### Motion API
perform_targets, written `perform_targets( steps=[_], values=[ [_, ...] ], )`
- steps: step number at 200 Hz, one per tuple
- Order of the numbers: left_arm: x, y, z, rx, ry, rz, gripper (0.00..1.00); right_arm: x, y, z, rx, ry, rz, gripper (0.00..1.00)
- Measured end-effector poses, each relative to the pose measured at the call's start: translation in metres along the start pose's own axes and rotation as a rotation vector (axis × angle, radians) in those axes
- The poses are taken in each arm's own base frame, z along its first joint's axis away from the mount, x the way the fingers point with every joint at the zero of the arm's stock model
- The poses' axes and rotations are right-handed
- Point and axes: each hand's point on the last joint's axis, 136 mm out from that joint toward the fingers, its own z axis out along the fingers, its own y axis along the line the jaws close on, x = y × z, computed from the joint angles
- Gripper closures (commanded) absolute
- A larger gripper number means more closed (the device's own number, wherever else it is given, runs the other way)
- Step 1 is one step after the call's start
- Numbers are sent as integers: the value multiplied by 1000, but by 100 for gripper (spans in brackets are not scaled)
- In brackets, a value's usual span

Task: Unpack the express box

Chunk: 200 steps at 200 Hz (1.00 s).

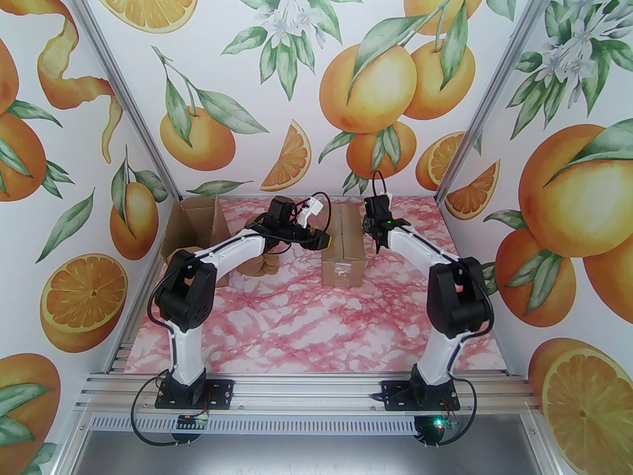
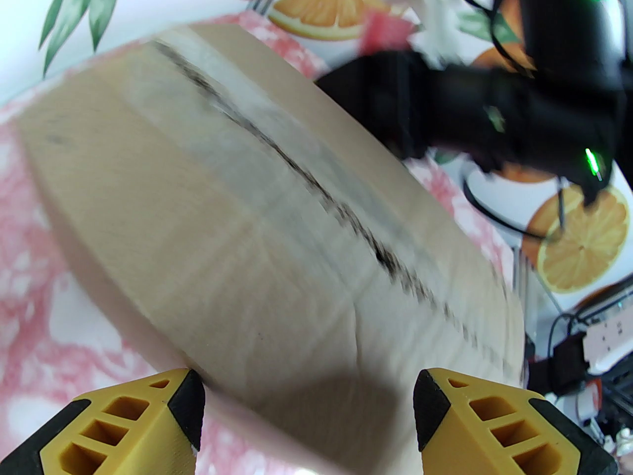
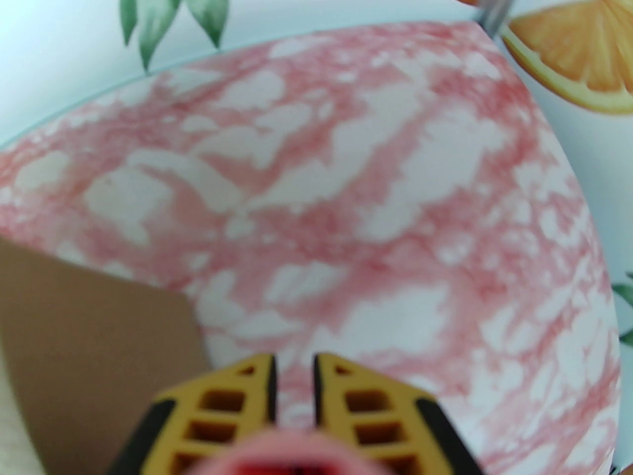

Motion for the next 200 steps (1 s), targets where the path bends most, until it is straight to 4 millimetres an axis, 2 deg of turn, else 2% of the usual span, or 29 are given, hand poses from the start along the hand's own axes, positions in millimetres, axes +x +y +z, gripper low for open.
perform_targets(
  steps=[28, 59, 89, 109, 122, 136, 150, 174, 186, 200],
  values=[
    [17, -19, -8, 29, 32, -5, 25, -18, 33, 16, -99, -26, -47, 100],
    [35, -57, -1, 83, 85, 28, 24, -31, 84, 29, -247, -51, -120, 100],
    [47, -91, 14, 137, 121, 82, 24, -43, 118, 25, -365, -77, -175, 100],
    [40, -96, 11, 118, 107, 133, 24, -52, 126, 17, -403, -99, -177, 100],
    [28, -95, 3, 85, 88, 186, 23, -61, 119, 14, -407, -113, -160, 100],
    [8, -98, -7, 53, 56, 262, 21, -71, 101, 11, -396, -132, -123, 100],
    [-20, -103, -17, 20, 7, 350, 20, -85, 74, 5, -369, -152, -68, 100],
    [-65, -113, -32, -20, -63, 470, 19, -105, 15, -17, -320, -206, 70, 100],
    [-87, -114, -35, -36, -92, 505, 20, -108, -13, -29, -298, -228, 141, 100],
    [-112, -109, -34, -54, -122, 528, 20, -105, -34, -41, -288, -253, 217, 100]
  ],
)
